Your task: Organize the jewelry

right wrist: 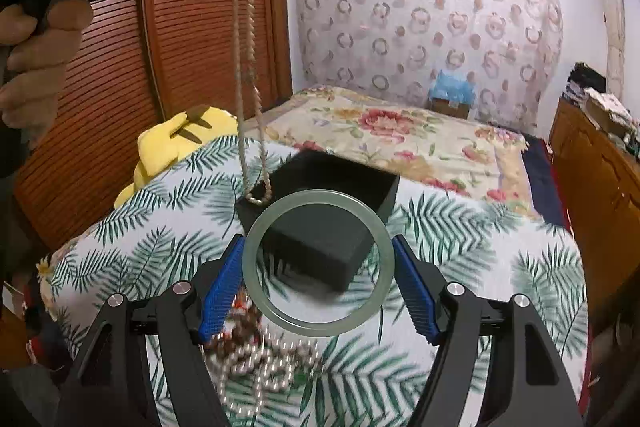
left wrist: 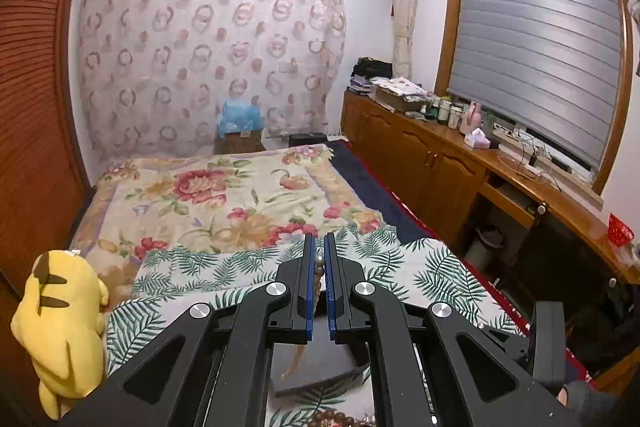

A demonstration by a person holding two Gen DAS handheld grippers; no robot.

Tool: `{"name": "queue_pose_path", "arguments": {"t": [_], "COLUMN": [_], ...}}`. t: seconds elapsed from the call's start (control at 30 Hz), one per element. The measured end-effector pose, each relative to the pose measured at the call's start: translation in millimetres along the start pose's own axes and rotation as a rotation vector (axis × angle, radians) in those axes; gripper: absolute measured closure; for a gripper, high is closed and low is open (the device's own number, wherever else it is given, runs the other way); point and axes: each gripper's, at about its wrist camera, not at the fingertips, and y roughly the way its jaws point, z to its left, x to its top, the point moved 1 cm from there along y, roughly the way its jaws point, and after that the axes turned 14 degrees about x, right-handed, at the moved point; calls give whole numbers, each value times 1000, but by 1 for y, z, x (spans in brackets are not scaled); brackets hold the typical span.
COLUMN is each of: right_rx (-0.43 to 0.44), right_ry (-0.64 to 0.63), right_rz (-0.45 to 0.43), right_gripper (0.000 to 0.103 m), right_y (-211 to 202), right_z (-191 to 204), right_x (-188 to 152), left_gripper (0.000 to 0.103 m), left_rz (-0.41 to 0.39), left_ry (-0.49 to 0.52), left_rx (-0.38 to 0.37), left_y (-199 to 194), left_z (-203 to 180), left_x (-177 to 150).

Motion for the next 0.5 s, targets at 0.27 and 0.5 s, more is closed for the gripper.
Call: {"name": "queue_pose_path", "arguments": {"t": [0.27, 0.5], "right_rx": [18, 15], "right_ry": [-18, -48], "right_rz": [7, 33], "right_gripper": [28, 28], "right_y": [27, 56], "right_z": [-8, -15], "right_x": [19, 25], "left_gripper": [99, 72], "left_rz": [54, 89], "left_ry": [2, -21], "left_rx": [21, 44], "left_y": [33, 49], "left_z": [0, 23], "left_x": [-9, -48]}}
